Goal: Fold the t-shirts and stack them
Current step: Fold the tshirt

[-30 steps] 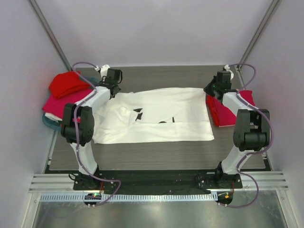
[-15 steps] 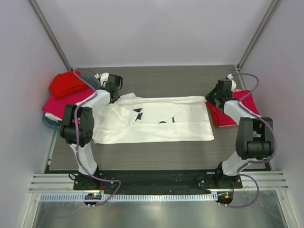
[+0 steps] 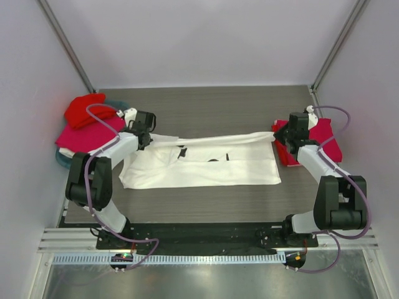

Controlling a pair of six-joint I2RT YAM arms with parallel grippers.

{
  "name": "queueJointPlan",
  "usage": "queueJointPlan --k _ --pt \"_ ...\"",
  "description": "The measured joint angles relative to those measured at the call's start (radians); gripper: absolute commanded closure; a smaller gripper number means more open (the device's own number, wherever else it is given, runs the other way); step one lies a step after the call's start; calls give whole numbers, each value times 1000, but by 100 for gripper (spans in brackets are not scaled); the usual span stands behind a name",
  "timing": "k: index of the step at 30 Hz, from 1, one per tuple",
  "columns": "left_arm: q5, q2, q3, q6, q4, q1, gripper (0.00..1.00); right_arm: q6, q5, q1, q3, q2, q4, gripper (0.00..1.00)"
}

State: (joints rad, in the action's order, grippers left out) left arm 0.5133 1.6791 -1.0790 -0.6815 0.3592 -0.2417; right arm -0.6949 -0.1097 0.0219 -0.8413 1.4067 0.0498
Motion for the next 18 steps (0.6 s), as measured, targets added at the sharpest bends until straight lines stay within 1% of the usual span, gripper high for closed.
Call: queueJointPlan --k 8,11,12,13,14,15,16,17,18 --pt "-14 -50 97 -45 -14 -1 100 -55 -44 14 118 -14 17 99" --pt "-18 -71 123 -52 -16 -1 98 -74 -46 26 141 -14 32 96" --pt "-18 -78 130 -54 -16 -1 96 -80 -46 26 143 -14 34 92" --pt "-17 -87 138 -58 -16 -1 94 -89 -47 26 144 -14 33 85" --pt "-16 -96 146 -60 -16 -1 92 -97 -50 26 144 -14 33 67" --pt "-15 -109 158 -63 -17 -1 86 -104 -56 26 145 -14 32 55" --pt "-13 -124 169 -66 -16 -1 79 -111 -64 28 147 -16 31 39" --pt "-11 -139 179 -66 -16 -1 51 -119 -73 32 154 -23 26 36" --pt "-10 -154 189 -60 -16 -2 44 -123 -80 34 162 -35 26 35"
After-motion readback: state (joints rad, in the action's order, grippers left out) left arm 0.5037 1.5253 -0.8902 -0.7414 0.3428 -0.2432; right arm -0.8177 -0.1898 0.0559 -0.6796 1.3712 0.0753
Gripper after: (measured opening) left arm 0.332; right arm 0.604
